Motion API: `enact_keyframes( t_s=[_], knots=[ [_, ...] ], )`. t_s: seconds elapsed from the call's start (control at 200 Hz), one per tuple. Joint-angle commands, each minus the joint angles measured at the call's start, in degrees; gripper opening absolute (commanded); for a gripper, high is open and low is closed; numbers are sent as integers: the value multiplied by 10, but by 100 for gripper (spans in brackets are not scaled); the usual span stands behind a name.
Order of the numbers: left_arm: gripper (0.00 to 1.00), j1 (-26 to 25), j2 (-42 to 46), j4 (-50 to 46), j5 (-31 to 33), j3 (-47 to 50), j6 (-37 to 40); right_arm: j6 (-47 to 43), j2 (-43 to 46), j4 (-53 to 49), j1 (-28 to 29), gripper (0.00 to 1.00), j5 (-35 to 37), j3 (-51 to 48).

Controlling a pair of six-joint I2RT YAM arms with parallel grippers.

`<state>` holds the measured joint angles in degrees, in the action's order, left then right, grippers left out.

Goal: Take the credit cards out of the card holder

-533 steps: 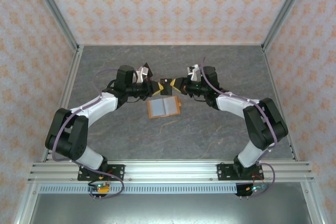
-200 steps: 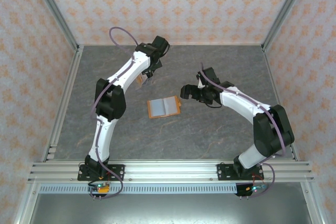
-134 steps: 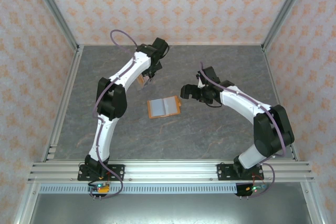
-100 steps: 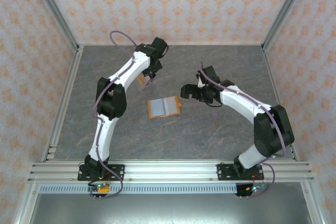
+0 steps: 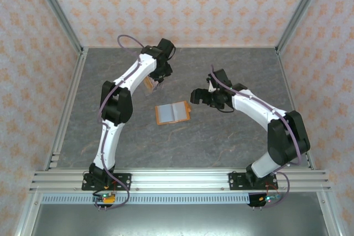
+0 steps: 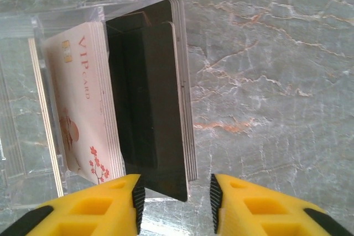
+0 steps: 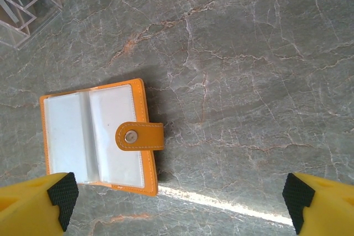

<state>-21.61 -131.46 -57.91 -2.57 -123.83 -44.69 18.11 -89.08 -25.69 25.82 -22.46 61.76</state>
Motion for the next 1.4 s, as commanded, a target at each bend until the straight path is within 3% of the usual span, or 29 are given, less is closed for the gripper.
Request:
enact_keyframes(
  t_s=[0.0, 0.23, 0.49, 0.626, 0.791, 1.206, 1.391],
  knots=[
    [44, 5, 92, 22, -5, 29, 19, 9, 17, -16, 3, 96, 0, 17],
    [60, 15, 238, 74, 2, 195, 32, 4, 1, -39, 76, 93, 62, 52],
    [79, 52, 383, 127, -5, 400, 61, 14, -105, -68, 196, 84, 117, 141],
    [86, 78, 438, 154, -32, 479, 78, 49, -162, -58, 215, 78, 88, 175],
    [100, 99, 486, 177, -49, 543, 86, 70, -227, -88, 218, 71, 119, 217],
    [100, 108, 490, 239, -163, 622, 51, 85, -282, -138, 218, 52, 172, 236],
    [92, 105, 468, 294, -248, 654, 32, 100, -289, -135, 217, 46, 167, 226]
  ],
)
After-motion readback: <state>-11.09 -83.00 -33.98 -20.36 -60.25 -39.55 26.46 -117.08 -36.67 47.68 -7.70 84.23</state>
